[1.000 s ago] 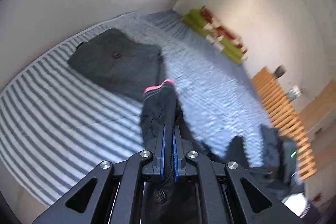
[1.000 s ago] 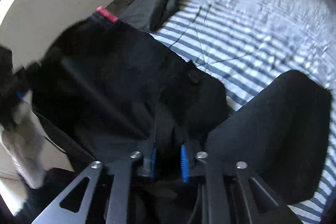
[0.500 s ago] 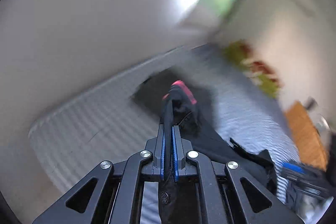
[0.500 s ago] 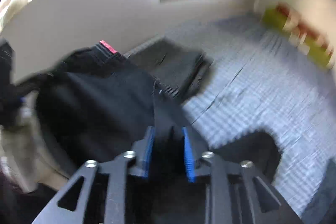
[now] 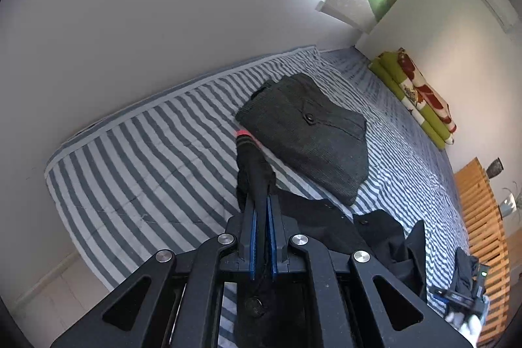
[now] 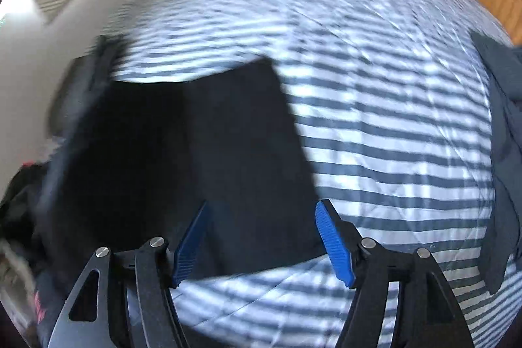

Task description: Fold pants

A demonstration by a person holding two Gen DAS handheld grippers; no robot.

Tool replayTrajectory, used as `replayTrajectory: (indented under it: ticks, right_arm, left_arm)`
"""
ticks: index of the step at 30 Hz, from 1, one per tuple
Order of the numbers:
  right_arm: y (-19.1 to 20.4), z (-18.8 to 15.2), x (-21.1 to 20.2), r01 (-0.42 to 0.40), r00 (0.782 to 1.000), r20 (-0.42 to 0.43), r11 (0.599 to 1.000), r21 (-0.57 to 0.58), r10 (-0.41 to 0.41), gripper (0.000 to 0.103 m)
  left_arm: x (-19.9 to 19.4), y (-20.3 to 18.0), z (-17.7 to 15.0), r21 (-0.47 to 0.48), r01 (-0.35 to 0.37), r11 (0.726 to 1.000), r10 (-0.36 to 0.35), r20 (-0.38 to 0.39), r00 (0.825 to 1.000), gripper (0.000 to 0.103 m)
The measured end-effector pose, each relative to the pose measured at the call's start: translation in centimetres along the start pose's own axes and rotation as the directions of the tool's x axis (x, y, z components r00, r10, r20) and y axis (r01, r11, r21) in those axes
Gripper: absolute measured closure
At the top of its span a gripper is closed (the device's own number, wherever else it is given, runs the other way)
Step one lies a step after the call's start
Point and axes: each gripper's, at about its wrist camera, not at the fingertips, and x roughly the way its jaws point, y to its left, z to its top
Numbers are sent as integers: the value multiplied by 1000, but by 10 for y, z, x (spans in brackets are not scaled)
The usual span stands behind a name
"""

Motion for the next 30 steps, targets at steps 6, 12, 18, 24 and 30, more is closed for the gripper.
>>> replayTrajectory:
  ticks: [6, 12, 18, 24, 30]
  right_arm:
    - [-3, 9, 28, -42, 999, -11, 996, 80, 43, 31]
    - [32, 7, 20, -29, 999, 22, 998, -60, 31, 98]
    - [28, 22, -61, 67, 964, 263, 992, -110, -36, 99]
    - [4, 53, -170, 267, 829, 524, 961, -64, -195, 100]
    - [-45, 78, -229, 496, 639, 620, 860, 119, -455, 100]
  left_arm:
    - [8, -16, -3, 41, -1, 999, 2, -25, 1000, 98]
    - [9, -32, -4, 69, -4, 998, 5, -17, 1000, 98]
    - [4, -37, -1, 58, 16, 998, -16, 5, 1000, 98]
    - [-5, -49, -2, 67, 49, 997, -50, 24, 998, 97]
    - [3, -66, -11, 61, 159, 985, -156, -43, 987, 97]
